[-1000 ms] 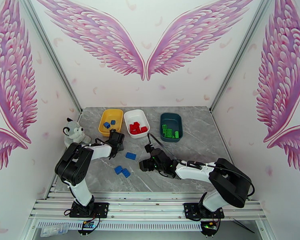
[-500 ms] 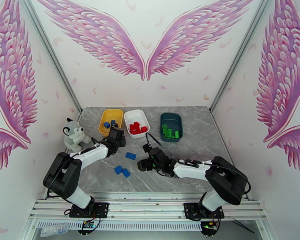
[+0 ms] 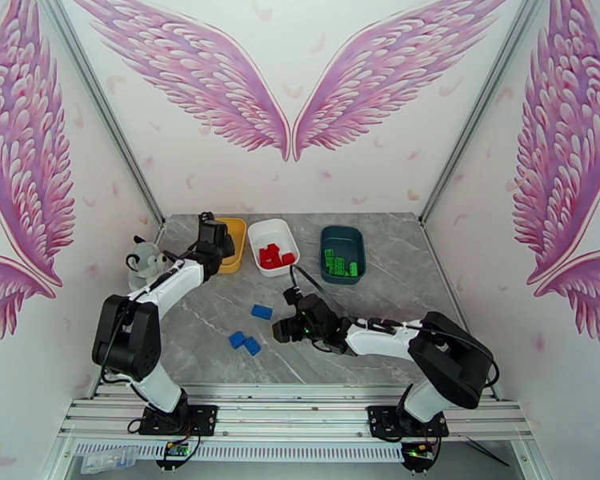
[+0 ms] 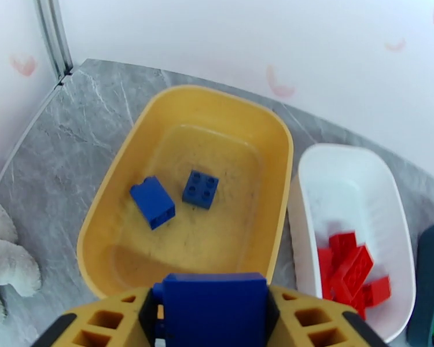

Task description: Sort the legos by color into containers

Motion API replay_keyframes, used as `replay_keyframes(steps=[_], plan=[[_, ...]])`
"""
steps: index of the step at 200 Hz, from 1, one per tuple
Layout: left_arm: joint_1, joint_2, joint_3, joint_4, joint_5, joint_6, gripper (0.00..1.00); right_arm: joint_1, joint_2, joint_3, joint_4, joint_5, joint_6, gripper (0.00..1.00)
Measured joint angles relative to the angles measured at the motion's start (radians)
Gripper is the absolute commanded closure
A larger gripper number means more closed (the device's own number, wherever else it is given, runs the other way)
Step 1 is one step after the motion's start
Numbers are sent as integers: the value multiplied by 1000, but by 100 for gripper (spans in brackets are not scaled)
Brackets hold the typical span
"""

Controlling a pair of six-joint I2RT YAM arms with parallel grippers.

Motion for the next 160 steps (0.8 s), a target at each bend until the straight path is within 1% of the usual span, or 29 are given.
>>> replay_keyframes(steps=[32,53,110,160], plan=[[-1,24,22,-14,14,0,30,0,-12,0,0,1,0,25],[-17,3,-6,-16,16,0,29,0,-15,0,0,1,0,25],[-115,-167,-198,-42,17,-6,27,0,-9,0,0,10,-1,25],[-205,-309,-394,-83,6,-51,27,0,3,0,-8,54,-15,26]])
